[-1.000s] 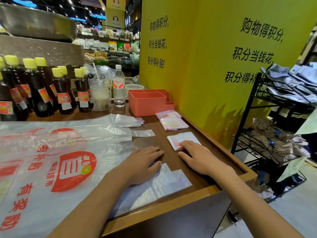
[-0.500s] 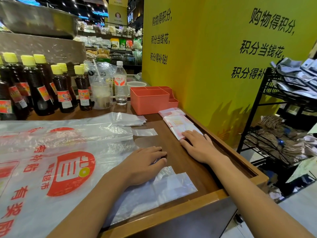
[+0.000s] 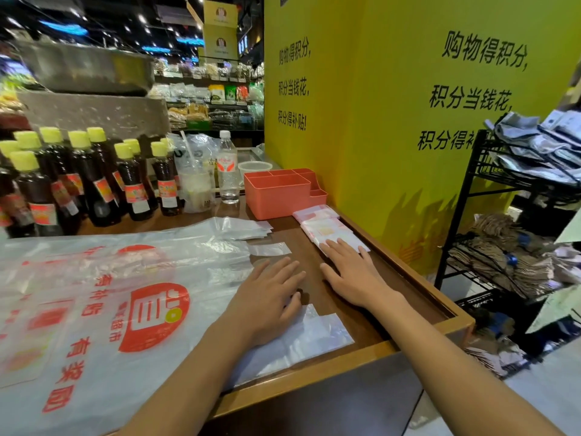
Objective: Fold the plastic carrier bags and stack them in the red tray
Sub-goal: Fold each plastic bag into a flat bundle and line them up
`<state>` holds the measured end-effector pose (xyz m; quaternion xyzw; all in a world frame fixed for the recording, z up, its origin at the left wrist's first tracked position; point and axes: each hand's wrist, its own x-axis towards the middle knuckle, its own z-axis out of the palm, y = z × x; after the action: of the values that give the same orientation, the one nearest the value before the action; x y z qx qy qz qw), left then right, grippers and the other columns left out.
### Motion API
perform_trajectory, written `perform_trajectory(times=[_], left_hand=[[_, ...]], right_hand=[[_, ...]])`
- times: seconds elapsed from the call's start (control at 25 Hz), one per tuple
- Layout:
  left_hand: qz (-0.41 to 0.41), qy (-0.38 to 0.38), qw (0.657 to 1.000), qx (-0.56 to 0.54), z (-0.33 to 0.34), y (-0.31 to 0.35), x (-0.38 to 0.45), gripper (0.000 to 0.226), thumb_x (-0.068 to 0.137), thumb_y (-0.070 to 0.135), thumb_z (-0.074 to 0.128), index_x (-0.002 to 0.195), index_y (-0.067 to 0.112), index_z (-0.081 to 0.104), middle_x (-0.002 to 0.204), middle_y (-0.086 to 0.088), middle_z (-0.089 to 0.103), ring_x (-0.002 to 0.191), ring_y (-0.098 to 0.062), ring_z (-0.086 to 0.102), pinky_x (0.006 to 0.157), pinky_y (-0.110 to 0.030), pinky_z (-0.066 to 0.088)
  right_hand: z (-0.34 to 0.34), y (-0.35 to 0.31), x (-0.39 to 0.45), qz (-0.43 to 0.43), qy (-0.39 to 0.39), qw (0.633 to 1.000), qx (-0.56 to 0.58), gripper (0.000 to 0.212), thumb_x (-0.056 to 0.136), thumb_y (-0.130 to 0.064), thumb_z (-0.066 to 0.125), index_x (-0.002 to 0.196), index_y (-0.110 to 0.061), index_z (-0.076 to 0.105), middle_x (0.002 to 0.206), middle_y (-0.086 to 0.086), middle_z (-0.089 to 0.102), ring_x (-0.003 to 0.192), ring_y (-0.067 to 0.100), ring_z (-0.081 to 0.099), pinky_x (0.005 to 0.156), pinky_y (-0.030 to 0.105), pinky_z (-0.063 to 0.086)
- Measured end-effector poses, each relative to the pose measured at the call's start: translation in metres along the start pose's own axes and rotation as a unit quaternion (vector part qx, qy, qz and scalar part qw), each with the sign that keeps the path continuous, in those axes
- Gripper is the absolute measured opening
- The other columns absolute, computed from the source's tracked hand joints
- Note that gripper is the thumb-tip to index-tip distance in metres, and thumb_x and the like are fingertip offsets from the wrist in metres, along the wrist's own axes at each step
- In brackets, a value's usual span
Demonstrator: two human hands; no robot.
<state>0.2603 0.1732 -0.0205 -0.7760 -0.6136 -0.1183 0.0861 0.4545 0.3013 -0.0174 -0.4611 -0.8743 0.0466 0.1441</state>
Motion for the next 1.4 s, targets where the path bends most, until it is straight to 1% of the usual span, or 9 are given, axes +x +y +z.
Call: perform_trajectory(times=[0.28,0.44,0.56,0.64,0.84,0.96,1.12,1.28,1.4], left_hand=[[-0.084,-0.01,0.995,0.06,-0.038,-0.04,-0.058,0.084,0.084,0.056,-0.011,0.158,0.03,0.02,0.167,0.007,0.01,0.154,-0.011,0.001,0.121,-0.032,-0.006],[-0.168,-0.053,0.984,0.031,-0.062,-0.089,-0.14,0.085,0.084,0.074,-0.011,0.158,0.038,0.01,0.167,0.01,0.003,0.153,-0.011,-0.003,0.122,-0.035,0.001],[-0.259,-0.063,0.964,-0.002,-0.082,-0.105,-0.21,0.067,0.095,0.067,0.018,0.156,0.041,0.011,0.165,0.014,0.005,0.153,-0.01,0.002,0.122,-0.034,0.004],[-0.3,-0.049,0.952,-0.043,-0.091,-0.109,-0.249,0.062,0.097,0.062,0.037,0.154,0.041,0.023,0.163,0.017,0.014,0.152,-0.009,0.011,0.122,-0.035,0.01],[-0.336,-0.041,0.928,-0.154,-0.091,-0.108,-0.273,0.066,0.084,0.072,0.057,0.143,0.046,0.042,0.155,0.02,0.036,0.141,-0.008,0.035,0.115,-0.034,0.029],[-0.34,-0.047,0.922,-0.18,-0.092,-0.108,-0.271,0.071,0.078,0.075,0.062,0.14,0.047,0.043,0.153,0.02,0.038,0.139,-0.008,0.037,0.112,-0.033,0.032],[-0.359,-0.024,0.913,-0.19,-0.093,-0.109,-0.275,0.066,0.08,0.073,0.059,0.139,0.046,0.047,0.152,0.018,0.043,0.138,-0.008,0.04,0.113,-0.034,0.034],[-0.365,-0.003,0.919,-0.147,-0.093,-0.101,-0.274,0.067,0.084,0.073,0.051,0.141,0.04,0.046,0.149,0.016,0.046,0.135,-0.009,0.044,0.11,-0.031,0.037],[-0.354,-0.008,0.924,-0.145,-0.095,-0.1,-0.276,0.079,0.072,0.087,0.046,0.136,0.042,0.049,0.143,0.02,0.051,0.129,-0.005,0.048,0.106,-0.028,0.04]], right_hand=[[-0.012,-0.088,-0.011,-0.102,0.004,0.994,0.041,0.058,0.105,-0.03,0.039,0.159,-0.028,0.021,0.167,-0.01,0.016,0.153,0.009,0.009,0.124,0.041,0.006],[-0.006,-0.158,-0.037,-0.176,-0.051,0.971,0.151,0.054,0.099,-0.039,0.052,0.151,-0.034,0.037,0.152,-0.01,0.044,0.142,0.016,0.034,0.119,0.038,0.025],[0.015,-0.199,-0.069,-0.238,-0.122,0.949,0.165,0.046,0.095,-0.052,0.053,0.139,-0.04,0.048,0.139,-0.015,0.054,0.131,0.008,0.04,0.119,0.035,0.023],[0.023,-0.214,-0.078,-0.27,-0.143,0.945,0.119,0.051,0.093,-0.062,0.051,0.138,-0.037,0.051,0.144,-0.015,0.051,0.133,0.007,0.041,0.121,0.038,0.019],[0.021,-0.191,-0.067,-0.213,-0.1,0.968,0.085,0.051,0.1,-0.052,0.048,0.147,-0.032,0.046,0.157,-0.012,0.04,0.143,0.008,0.034,0.12,0.036,0.016],[0.022,-0.181,-0.071,-0.156,-0.097,0.969,0.166,0.059,0.091,-0.063,0.058,0.143,-0.037,0.048,0.154,-0.016,0.042,0.138,0.009,0.04,0.115,0.033,0.03],[0.022,-0.183,-0.074,-0.165,-0.132,0.963,0.165,0.079,0.077,-0.074,0.064,0.146,-0.043,0.043,0.154,-0.019,0.039,0.138,0.008,0.039,0.116,0.038,0.035],[0.022,-0.185,-0.076,-0.169,-0.098,0.971,0.14,0.063,0.087,-0.062,0.059,0.145,-0.041,0.044,0.15,-0.018,0.045,0.133,0.007,0.046,0.11,0.033,0.041],[0.021,-0.185,-0.077,-0.161,-0.08,0.975,0.134,0.048,0.095,-0.062,0.049,0.137,-0.04,0.053,0.144,-0.019,0.052,0.129,0.007,0.05,0.109,0.034,0.042]])
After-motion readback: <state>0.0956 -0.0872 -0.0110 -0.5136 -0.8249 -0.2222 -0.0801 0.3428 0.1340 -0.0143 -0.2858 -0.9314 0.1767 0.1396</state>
